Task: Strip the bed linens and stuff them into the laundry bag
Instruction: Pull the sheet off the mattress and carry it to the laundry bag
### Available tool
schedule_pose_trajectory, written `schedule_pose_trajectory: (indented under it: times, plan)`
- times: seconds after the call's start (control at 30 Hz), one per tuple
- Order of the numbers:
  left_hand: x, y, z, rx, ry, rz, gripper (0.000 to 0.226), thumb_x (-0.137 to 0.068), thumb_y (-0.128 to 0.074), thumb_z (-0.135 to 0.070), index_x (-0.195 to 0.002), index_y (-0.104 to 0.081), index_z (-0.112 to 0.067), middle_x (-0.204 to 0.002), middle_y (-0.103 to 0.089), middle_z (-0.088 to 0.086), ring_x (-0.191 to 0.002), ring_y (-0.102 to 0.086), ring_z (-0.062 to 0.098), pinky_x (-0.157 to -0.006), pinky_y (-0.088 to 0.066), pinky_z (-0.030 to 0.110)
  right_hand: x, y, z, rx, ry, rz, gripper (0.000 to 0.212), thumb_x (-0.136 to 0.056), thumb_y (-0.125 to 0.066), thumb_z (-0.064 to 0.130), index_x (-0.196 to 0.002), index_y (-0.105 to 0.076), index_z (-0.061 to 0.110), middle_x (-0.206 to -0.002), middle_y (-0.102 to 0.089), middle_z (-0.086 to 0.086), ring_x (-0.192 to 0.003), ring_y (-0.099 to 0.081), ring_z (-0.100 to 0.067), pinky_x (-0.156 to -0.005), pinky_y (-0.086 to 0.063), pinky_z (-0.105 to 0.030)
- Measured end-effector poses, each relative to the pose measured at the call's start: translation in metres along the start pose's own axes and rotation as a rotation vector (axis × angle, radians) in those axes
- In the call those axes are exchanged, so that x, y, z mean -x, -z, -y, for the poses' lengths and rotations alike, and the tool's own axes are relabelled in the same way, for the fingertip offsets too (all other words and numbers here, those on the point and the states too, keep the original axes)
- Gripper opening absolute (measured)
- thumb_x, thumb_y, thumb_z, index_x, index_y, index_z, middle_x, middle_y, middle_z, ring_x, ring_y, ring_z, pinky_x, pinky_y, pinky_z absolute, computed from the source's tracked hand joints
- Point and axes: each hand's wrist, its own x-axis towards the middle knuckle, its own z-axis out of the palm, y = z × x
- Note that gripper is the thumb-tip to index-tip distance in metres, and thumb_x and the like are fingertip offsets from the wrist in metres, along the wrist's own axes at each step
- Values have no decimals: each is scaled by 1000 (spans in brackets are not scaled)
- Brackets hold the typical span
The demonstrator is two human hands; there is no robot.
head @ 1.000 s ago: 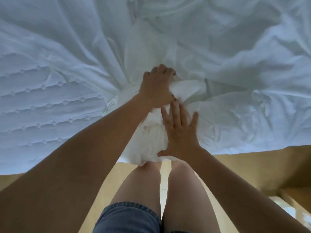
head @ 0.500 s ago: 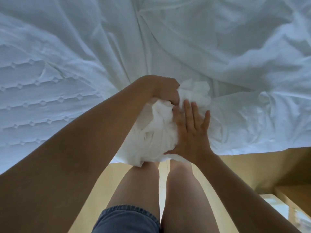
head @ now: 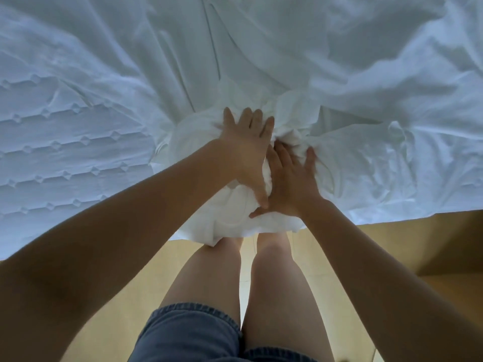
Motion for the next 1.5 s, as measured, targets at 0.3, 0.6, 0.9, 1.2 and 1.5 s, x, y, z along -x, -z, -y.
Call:
schedule_pose_trajectory:
  times: [0.3, 0.6, 0.9, 1.2, 1.5]
  plan:
    - [-2, -27, -24, -201, 35, -84, 146, -50, -71, -75, -147, 4, 4, -153, -10, 26, -141, -12, 43, -110, -11, 64, 60, -26, -16, -401, -322, -520, 81, -75, -58, 52, -139, -40, 6, -144, -35, -20, -135, -29, -35, -111, -21, -44]
    - [-2, -30, -15, -134, -26, -164, 141, -46, -71, -73, -148, -5, -3, -150, -18, 16, -138, -19, 33, -112, -9, 59, 37, -9, -57, -1874, -998, -512, 113, -66, -74, 62, -150, -7, 25, -140, -41, 0, -126, -46, -24, -107, -40, -44]
    - [6, -46, 8, -37, -151, -250, 132, -53, -65, -78, -150, -4, -11, -154, -13, 10, -144, -9, 29, -114, -4, 56, -8, 51, -24, -1450, -463, -426, 73, -67, -78, 45, -128, -46, 21, -121, -60, 5, -109, -59, -11, -93, -49, -26]
    - [41, -141, 51, 348, -52, -778, 104, -59, -46, -79, -138, -35, -13, -139, -52, 13, -134, -32, 36, -109, -18, 54, -47, 100, 106, -322, -73, -28, 54, -92, -46, 55, -129, -47, 16, -130, -38, -6, -122, -38, -25, -105, -30, -48]
    - [84, -197, 27, 669, 191, -1054, 54, -90, -48, -45, -132, -52, -12, -132, -58, 15, -132, -39, 33, -108, -24, 62, -40, 48, 179, 110, 219, -215, 40, -84, -56, 50, -113, -61, 23, -112, -54, -3, -103, -51, -25, -81, -38, -41]
